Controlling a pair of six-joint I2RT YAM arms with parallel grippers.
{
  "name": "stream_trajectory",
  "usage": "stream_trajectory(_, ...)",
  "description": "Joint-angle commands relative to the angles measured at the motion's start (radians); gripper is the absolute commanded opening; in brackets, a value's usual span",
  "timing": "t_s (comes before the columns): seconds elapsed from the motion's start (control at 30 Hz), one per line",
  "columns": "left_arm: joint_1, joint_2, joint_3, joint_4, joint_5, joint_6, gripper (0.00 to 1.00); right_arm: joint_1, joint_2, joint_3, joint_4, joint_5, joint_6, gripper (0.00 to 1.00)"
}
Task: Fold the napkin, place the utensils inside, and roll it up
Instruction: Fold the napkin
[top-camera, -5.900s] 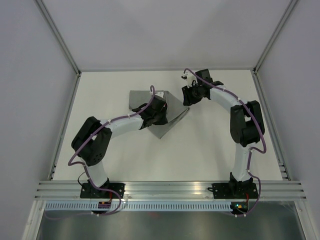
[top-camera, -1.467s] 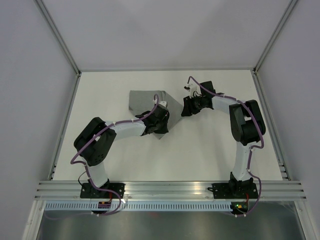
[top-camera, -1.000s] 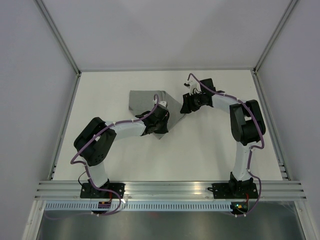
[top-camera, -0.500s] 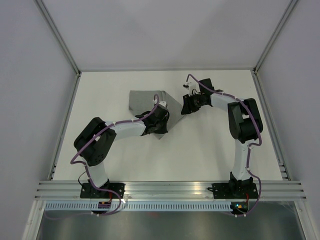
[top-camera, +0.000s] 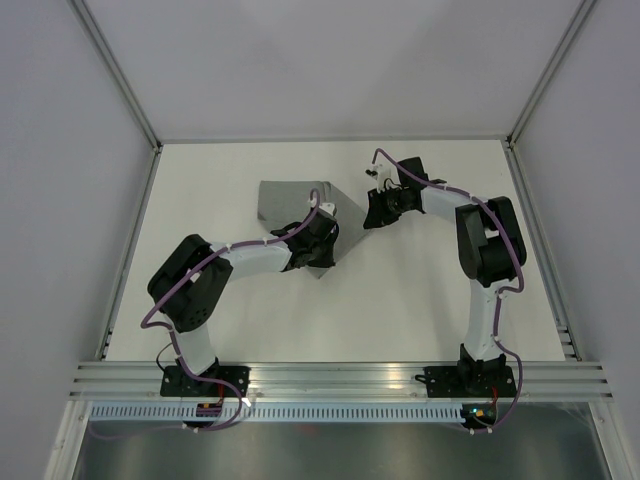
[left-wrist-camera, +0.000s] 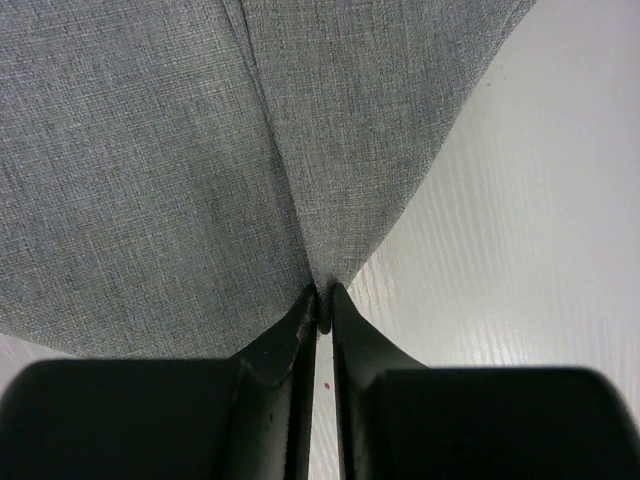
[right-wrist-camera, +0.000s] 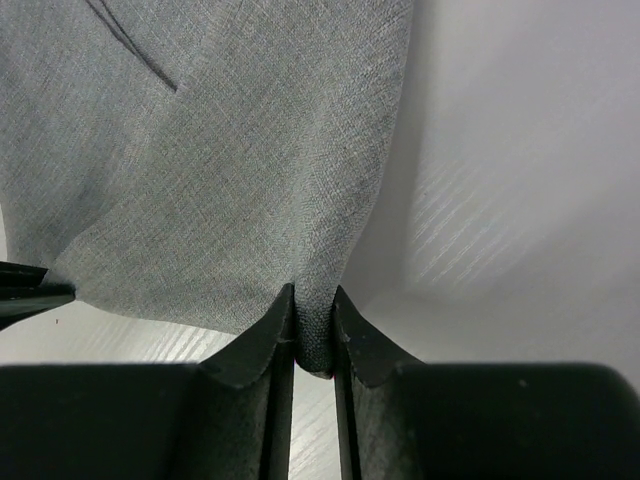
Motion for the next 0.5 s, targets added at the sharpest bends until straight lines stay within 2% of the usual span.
stream_trajectory(0.0,-0.002,-0.042,0.017,-0.013,-0.035,0.062,0.16,0.001,-0.049,-0.015,0.016,0.042,-0.029,0.17)
stream_trajectory(0.13,-0.002,-0.063,0.020,-0.013,-0.043,0.082,0.20,0.002,-0.060,-0.016,0.005,0.058,-0.037,0.13)
stream_trajectory(0.47,-0.002,-0.169,-0.017,-0.002,-0.118,0.131,0.44,0.001,-0.081,-0.027,-0.016,0.096,-0.041,0.07)
